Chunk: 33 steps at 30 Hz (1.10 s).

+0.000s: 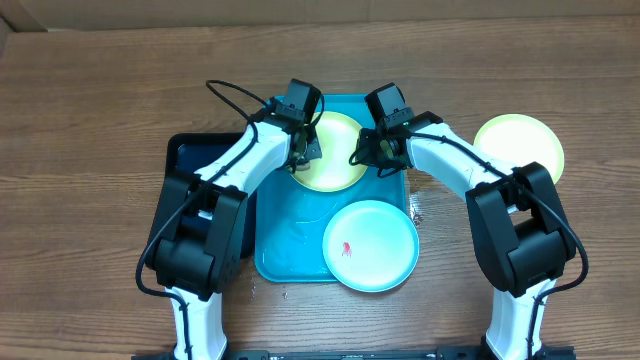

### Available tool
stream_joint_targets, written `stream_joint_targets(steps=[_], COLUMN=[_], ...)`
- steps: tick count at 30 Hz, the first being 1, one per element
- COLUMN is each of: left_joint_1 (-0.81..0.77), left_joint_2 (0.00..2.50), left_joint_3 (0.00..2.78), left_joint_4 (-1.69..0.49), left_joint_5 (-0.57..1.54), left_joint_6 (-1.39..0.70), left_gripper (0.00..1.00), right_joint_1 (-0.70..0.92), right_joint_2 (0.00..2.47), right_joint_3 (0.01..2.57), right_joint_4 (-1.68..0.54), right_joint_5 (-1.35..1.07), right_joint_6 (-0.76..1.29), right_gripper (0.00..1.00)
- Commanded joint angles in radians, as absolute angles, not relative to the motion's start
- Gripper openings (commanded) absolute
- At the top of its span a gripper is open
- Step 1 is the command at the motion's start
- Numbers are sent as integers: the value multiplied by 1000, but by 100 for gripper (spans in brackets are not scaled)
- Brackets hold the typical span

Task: Clean dirty plates on tray and stack at the side
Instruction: 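Scrub the yellow plate with the sponge in the left gripper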

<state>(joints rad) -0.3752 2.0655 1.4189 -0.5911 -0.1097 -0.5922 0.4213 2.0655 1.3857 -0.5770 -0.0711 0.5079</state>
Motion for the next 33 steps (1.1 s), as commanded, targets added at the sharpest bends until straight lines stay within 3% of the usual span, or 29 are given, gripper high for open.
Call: stream_joint_targets(steps=[1,17,33], left_joint_1=[-374,-456,-450], left_joint_2=[2095,2133,2124], left_joint_3=[1441,1441,1445], left_joint_4=[-567,-505,-707], left_joint_5=[-144,54,-159], left_joint_6=[-572,-500,-493], left_gripper=[4,4,4], right_joint_1=[420,420,420], right_joint_2=[2084,2084,2084], right_joint_3=[1394,1394,1394], right_joint_4=[-584,-582,-582], right_joint_5=[-46,-46,-46], right_joint_6=[497,497,497], right_gripper=[4,4,4])
